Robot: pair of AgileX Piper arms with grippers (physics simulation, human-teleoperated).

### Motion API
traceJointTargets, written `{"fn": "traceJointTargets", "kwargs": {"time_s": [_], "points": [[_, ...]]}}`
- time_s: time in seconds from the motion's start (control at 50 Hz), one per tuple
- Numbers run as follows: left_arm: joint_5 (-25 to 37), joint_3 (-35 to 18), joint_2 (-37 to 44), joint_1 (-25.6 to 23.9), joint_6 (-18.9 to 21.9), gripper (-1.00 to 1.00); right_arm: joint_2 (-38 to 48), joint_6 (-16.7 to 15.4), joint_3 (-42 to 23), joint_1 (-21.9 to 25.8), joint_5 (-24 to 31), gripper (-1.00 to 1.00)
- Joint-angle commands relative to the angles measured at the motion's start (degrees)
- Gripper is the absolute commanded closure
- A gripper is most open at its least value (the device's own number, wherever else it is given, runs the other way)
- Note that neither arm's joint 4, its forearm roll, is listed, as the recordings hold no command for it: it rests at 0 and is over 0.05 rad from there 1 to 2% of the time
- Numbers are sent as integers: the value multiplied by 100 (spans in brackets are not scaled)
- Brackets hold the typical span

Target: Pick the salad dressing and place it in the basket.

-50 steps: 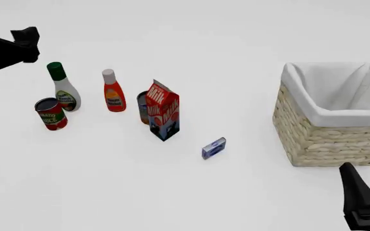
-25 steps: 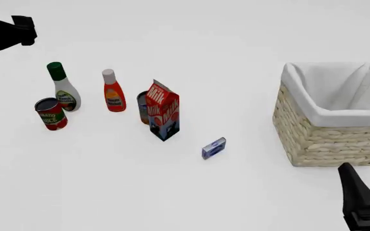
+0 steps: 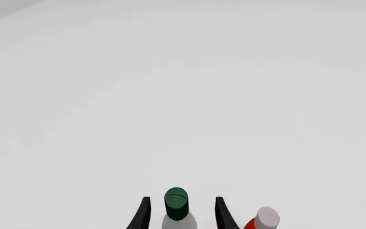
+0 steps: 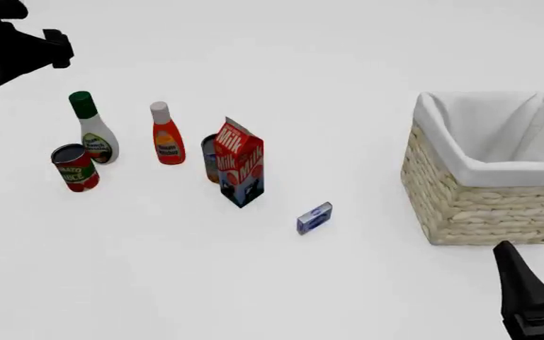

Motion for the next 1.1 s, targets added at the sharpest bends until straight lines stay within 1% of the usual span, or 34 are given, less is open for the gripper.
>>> {"fn": "traceJointTargets", "kwargs": {"time_s": [0.02, 0.28, 0.3, 0.5, 0.6, 0.68, 0.82, 0.88, 0.94, 1.1], "points": [[175, -488, 543, 141, -65, -100, 1, -2, 14, 36, -2, -100], [187, -735, 870, 102, -44, -100, 0, -1, -15, 28, 17, -100], [239, -789, 925, 75, -111, -100, 0, -7, -15, 31, 21, -100], [329, -963, 1195, 121, -207, -100, 7, -29, -84, 15, 75, -100], [362, -994, 1257, 145, -217, -100, 6, -42, -115, 38, 103, -100], [358, -1007, 1335, 148, -149, -100, 6, -34, -137, 46, 115, -100], [483, -1114, 1484, 153, -230, -100, 5, -36, -144, 45, 130, -100], [534, -1143, 1541, 159, -159, -100, 4, -41, -144, 42, 130, -100], [498, -1107, 1563, 116, -246, -100, 3, -40, -144, 36, 131, -100], [403, -1046, 1704, 76, -321, -100, 2, -17, -116, 35, 109, -100]]}}
